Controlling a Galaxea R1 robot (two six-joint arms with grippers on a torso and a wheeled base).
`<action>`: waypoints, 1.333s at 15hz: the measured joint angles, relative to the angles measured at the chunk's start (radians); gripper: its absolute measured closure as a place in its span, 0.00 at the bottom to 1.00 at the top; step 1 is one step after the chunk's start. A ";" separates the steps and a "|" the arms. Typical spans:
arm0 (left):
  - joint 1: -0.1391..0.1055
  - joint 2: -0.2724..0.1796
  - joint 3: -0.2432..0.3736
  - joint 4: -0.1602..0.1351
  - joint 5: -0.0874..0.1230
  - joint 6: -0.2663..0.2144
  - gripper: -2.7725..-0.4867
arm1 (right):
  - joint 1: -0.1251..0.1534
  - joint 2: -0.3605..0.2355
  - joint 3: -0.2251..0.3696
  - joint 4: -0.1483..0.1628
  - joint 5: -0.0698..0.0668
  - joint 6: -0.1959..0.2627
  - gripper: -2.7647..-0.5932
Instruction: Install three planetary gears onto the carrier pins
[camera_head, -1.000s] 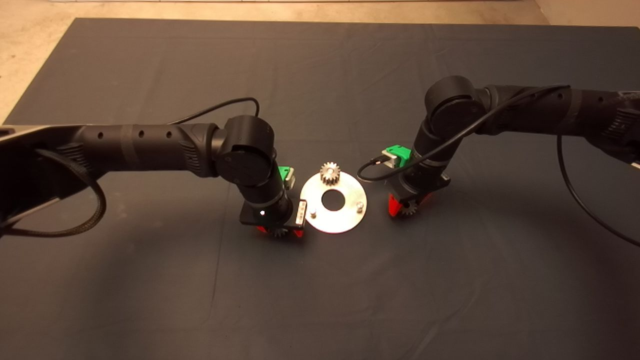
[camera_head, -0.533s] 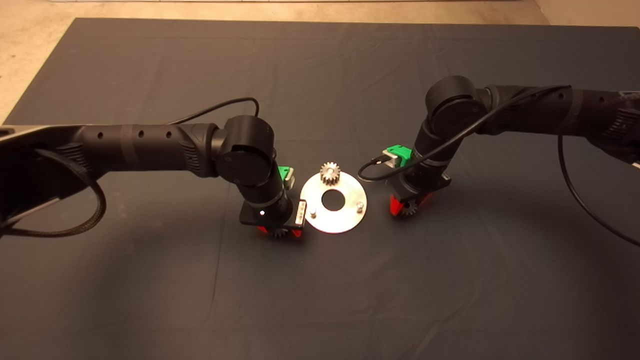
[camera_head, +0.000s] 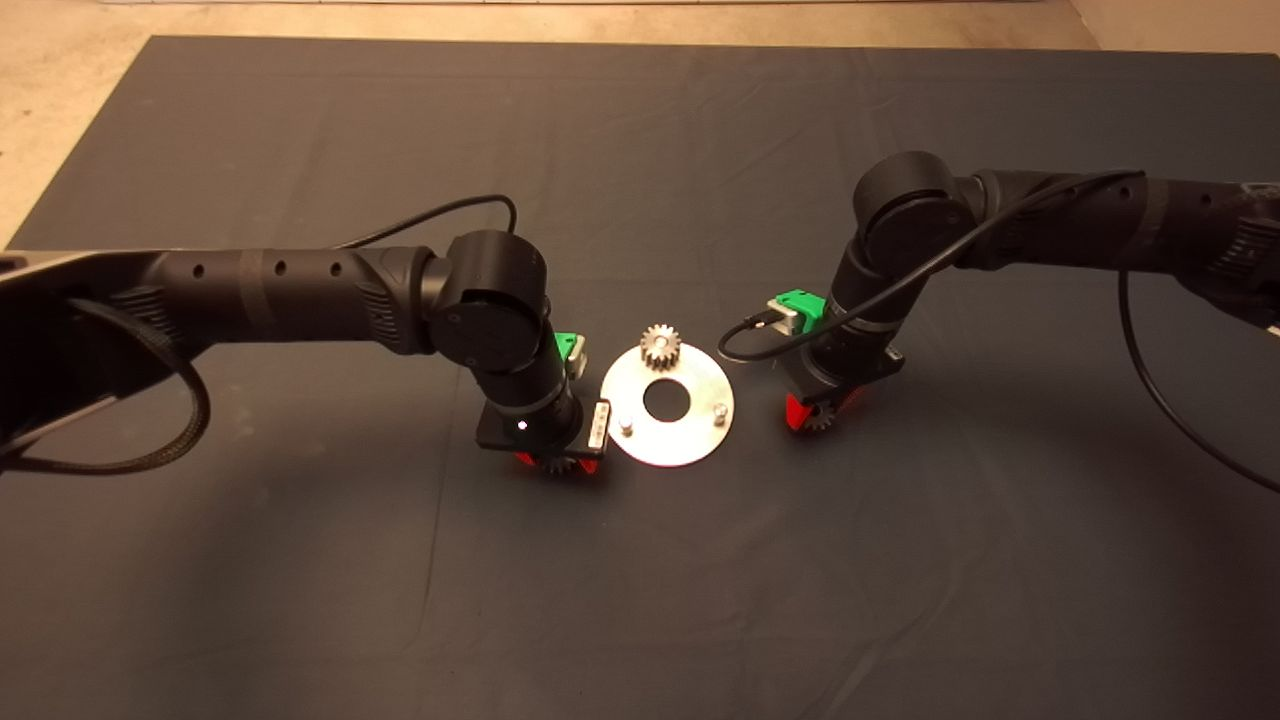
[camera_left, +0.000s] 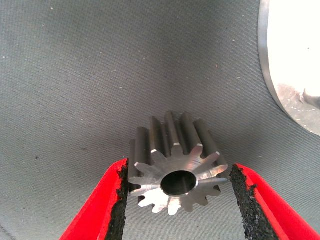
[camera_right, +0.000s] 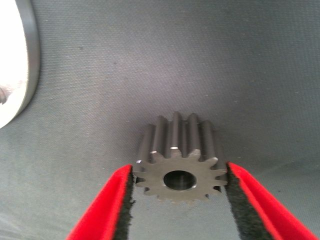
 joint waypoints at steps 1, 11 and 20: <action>0.000 0.000 0.000 0.000 0.000 0.000 0.62 | 0.000 0.000 0.000 0.000 0.002 0.000 0.71; 0.000 0.000 0.000 0.000 0.003 0.004 0.68 | -0.001 -0.018 0.001 0.001 0.011 0.000 0.74; 0.000 -0.003 0.000 0.000 0.004 0.004 0.77 | -0.001 -0.020 0.010 0.000 0.010 0.000 0.78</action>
